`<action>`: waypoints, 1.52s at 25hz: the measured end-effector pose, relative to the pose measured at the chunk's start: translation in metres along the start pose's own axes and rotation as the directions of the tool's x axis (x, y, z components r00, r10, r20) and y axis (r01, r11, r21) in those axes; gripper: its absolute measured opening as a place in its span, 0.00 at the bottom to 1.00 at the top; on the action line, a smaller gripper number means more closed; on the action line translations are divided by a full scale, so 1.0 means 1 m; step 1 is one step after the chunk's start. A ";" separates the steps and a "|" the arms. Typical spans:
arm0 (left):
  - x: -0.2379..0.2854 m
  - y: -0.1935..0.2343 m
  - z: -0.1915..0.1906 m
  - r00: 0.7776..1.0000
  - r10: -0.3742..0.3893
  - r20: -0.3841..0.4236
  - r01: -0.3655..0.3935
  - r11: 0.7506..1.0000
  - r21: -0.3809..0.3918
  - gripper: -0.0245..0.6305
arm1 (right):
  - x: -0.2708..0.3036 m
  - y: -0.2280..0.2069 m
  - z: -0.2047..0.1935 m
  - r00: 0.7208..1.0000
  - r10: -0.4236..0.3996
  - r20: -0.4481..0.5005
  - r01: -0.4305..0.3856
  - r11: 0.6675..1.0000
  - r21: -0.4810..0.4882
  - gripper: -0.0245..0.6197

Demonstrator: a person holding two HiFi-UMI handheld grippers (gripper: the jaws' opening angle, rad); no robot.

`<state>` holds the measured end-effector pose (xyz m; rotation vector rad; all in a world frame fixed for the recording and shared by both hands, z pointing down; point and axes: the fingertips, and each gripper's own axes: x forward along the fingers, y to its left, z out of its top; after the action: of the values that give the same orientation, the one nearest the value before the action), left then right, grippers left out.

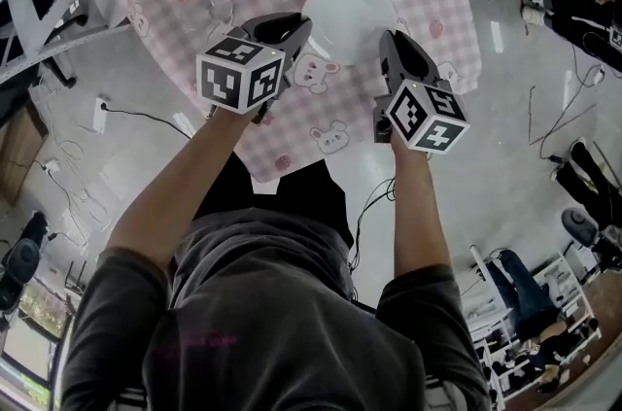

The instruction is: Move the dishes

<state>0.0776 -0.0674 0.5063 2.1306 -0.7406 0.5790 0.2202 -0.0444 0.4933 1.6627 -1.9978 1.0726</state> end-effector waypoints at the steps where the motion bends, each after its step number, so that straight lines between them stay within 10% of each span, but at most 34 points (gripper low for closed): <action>1: -0.004 -0.002 -0.003 1.000 -0.003 0.000 0.003 1.000 0.003 0.12 | -0.004 0.003 -0.004 1.000 -0.002 0.000 0.002 1.000 0.001 0.13; 38: -0.094 0.047 -0.112 0.996 0.016 -0.089 -0.018 1.000 -0.022 0.12 | -0.009 0.101 -0.125 0.993 0.018 -0.114 -0.016 1.000 0.012 0.13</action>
<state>-0.0394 0.0269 0.5392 2.0652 -0.7129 0.6663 0.1015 0.0555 0.5357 1.5556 -1.9402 1.1594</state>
